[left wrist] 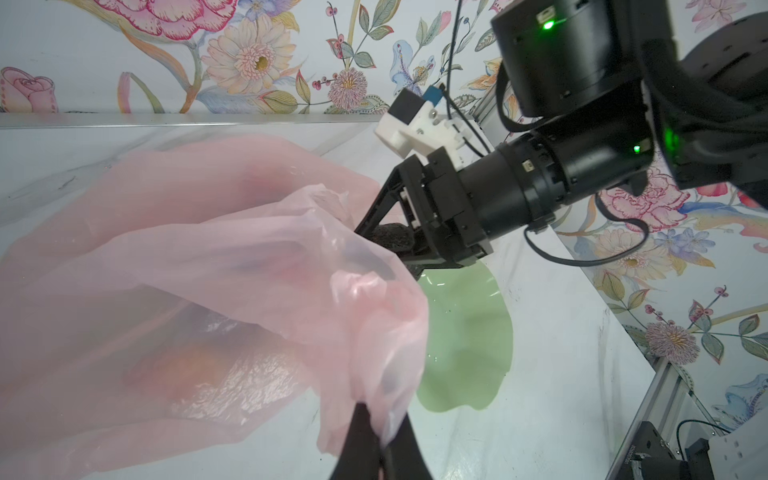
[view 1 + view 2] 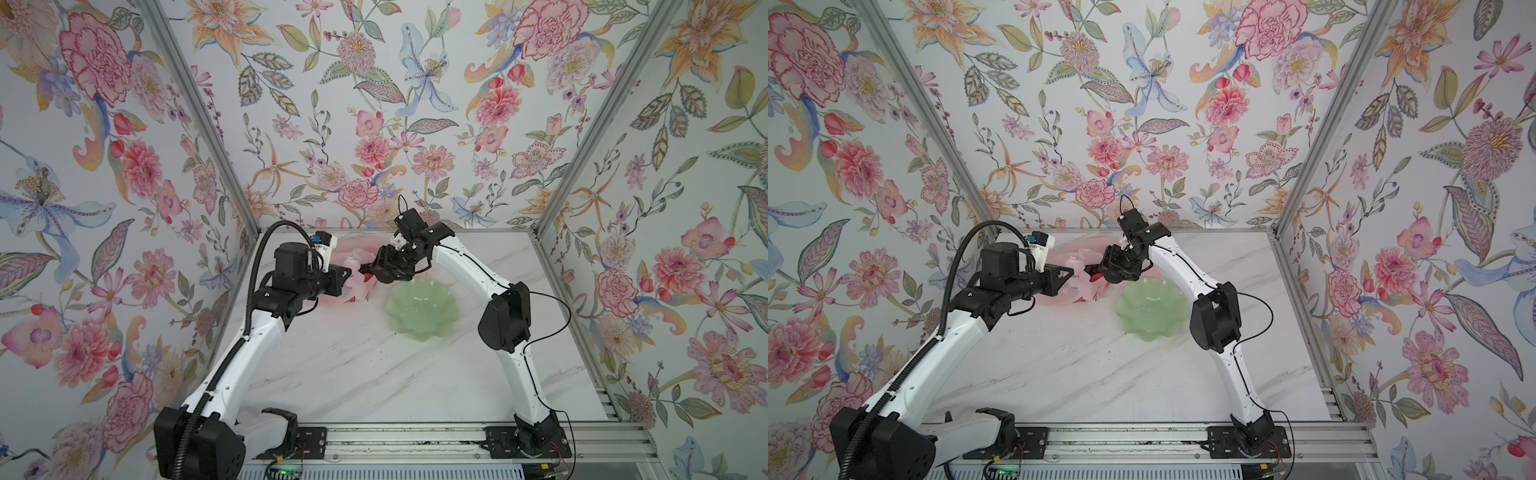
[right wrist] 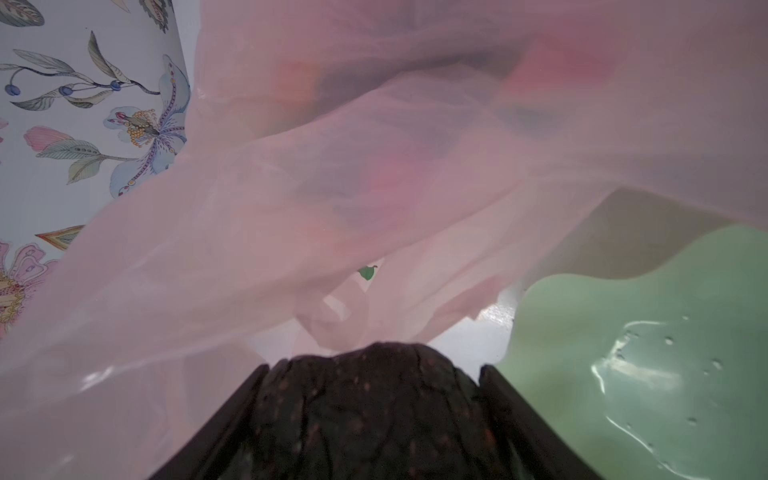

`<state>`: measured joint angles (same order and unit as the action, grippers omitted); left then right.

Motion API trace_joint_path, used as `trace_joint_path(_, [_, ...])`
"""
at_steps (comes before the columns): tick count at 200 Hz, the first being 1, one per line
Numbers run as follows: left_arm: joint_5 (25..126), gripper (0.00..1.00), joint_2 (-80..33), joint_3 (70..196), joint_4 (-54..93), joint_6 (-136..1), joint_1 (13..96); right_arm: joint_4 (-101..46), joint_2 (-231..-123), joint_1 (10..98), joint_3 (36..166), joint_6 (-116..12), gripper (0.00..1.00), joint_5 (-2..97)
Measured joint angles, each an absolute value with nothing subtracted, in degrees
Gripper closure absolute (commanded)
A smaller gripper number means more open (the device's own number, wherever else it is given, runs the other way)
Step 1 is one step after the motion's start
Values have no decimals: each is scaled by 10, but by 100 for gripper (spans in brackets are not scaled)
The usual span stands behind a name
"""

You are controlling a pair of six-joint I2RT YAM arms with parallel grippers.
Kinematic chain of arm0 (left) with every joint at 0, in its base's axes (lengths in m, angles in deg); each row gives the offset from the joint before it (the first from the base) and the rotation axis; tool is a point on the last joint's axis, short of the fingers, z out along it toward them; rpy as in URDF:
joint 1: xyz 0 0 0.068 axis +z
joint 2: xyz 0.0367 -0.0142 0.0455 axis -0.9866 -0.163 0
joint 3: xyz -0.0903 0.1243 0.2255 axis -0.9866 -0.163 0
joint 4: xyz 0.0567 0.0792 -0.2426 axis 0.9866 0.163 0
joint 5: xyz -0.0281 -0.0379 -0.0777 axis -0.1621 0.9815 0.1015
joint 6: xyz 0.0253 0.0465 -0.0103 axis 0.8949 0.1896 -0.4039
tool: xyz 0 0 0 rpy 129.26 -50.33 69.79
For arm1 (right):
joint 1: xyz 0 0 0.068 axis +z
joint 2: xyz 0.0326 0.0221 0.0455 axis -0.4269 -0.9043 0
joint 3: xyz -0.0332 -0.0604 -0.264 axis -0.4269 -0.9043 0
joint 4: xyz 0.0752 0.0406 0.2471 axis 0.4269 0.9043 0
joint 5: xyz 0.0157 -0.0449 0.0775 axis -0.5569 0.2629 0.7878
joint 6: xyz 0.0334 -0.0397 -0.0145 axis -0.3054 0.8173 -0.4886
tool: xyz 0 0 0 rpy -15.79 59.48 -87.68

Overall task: Place the fruits into the plastic bag
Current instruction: 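Carry the dark brown fruit with the right gripper to the bag mouth, then push the fruit into the bag and open the right gripper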

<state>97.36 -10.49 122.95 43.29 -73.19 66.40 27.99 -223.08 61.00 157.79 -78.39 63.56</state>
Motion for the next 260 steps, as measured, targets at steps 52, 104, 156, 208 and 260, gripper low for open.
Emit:
trace_joint_path(52, [987,100,-108,1232,431,-733,659,278,-2323,610,1679,-805,42,644])
trace_joint_path(104, [994,100,-108,1232,430,-735,648,227,-2350,612,1696,-844,44,662])
trace_joint_path(156, [1030,100,-109,1228,401,-754,640,117,-2364,640,1700,-900,44,705])
trace_joint_path(208, [1058,100,-109,1228,379,-758,628,62,-2412,685,1703,-955,42,739])
trace_joint_path(260, [1064,100,-109,1228,376,-758,626,42,-2426,696,1701,-981,1,759])
